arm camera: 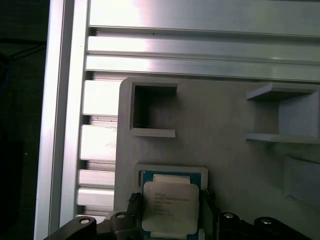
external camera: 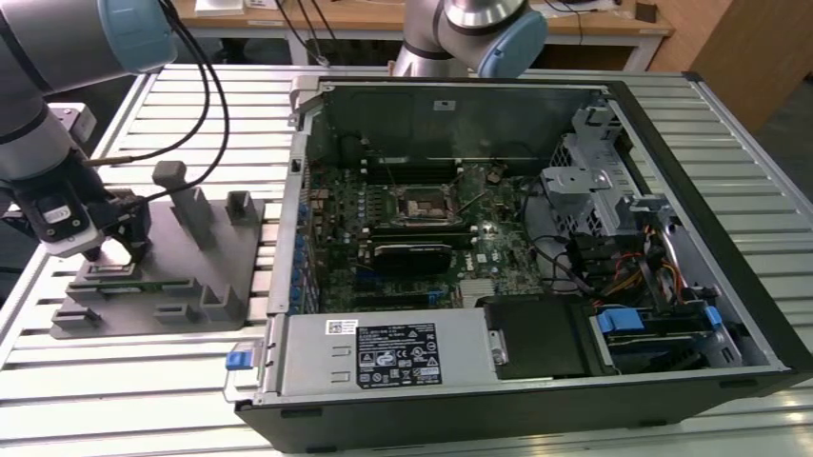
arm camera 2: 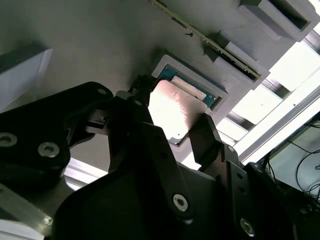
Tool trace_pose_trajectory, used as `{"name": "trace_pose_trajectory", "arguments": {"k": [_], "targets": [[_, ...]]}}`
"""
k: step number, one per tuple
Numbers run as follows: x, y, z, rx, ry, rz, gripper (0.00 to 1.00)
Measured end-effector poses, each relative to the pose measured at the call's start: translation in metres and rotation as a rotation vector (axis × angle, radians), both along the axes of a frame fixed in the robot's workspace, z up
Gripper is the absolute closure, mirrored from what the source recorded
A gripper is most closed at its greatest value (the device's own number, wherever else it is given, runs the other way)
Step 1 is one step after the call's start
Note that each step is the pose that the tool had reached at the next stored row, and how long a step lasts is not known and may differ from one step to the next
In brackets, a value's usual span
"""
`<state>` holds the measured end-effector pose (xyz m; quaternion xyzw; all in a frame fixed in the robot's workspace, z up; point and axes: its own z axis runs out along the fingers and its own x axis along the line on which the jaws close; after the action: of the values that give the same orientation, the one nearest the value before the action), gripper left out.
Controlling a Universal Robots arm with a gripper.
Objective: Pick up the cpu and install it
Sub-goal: 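Pick up the cpu and move it towards the insertion slot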
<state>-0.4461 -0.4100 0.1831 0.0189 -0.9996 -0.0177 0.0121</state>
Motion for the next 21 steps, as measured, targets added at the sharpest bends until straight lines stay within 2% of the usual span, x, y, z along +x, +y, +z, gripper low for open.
{"name": "trace_pose_trajectory", "arguments": {"k": [5,13,21], "targets": [[0.000,0.0001,0.0012,0.0008,-0.0014,0.000,0.46],[0.000,0.0000,0.0142,0.0002,-0.0005,0.000,0.46],[0.000,0.0000,0.0187,0.0003,-0.0005,0.000,0.46]]}}
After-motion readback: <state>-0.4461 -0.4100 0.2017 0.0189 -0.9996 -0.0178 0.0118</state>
